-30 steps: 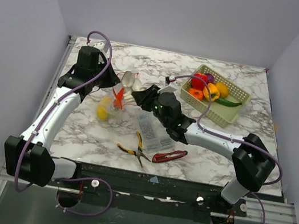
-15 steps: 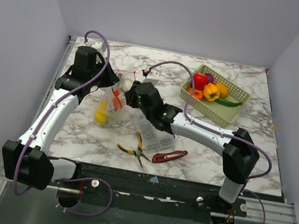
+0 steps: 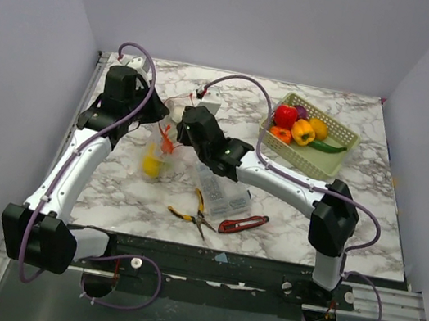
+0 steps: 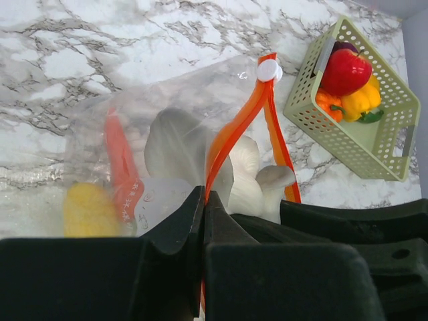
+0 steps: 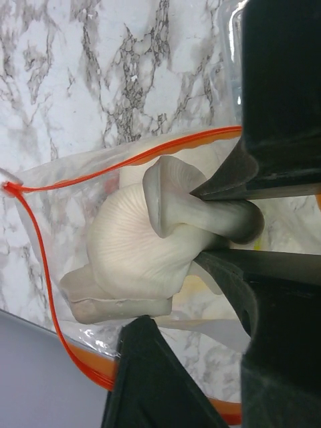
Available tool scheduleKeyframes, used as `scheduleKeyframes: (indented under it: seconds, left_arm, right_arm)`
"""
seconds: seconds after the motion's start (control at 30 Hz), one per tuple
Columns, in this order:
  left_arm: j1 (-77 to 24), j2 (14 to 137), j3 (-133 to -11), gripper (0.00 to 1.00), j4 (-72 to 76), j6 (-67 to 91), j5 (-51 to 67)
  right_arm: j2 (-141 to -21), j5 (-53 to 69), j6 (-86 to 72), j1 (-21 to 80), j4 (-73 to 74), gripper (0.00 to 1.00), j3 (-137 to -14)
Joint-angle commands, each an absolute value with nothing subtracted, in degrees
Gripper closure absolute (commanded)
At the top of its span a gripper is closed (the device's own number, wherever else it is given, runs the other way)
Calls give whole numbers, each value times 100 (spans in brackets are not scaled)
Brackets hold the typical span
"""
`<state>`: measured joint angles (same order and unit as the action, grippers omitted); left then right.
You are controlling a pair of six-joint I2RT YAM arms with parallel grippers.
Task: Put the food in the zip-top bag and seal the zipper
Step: Place the fake vegetable in the zipper food storage bag, then pick up the fake vegetable from the bin.
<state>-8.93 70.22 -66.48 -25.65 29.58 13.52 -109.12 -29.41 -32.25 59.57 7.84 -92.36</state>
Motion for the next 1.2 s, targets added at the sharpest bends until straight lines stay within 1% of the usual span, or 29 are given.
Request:
scheduleKeyframes:
  seconds: [0.0, 0.1, 0.23, 0.3, 0.37, 0.67, 0.97, 1.17]
  left_arm:
    - [-888, 6802, -6560, 100, -2478, 2874, 1276]
    - [-894, 6765, -6557, 100, -2481, 2864, 1241]
    - [-888, 6801, -6572, 100, -2521, 2865, 1189]
    - [-872, 6812, -6605, 100, -2584, 2874, 1136]
    - [-861, 6813, -6601, 100, -2594, 2890, 1084]
    - [-804, 6811, -6588, 100, -2623, 2944, 1037]
    - [-774, 6847, -6598, 100, -2629, 2979, 1096]
    - [-765, 6873, -6601, 100, -2642, 3006, 1200]
  right_arm:
    - [-11382, -3460, -3527, 5982, 1110, 76, -9970]
    - [-11602, -3380, -3504, 5982, 1274, 58, -10348]
    - [-11568, -3031, -3503, 5980, 1240, 34, -10488]
    - [-11514, -3016, -3487, 5976, 1246, 27, -10483]
    - [-11439, -3025, -3473, 5981, 1309, 23, -10453]
    - [-10797, -2933, -3430, 5979, 1460, 18, -10017]
    - [-9910, -3091, -3239, 5883, 1591, 17, -9368]
    - [-9069, -3165, -3330, 5308, 1588, 17, -8576]
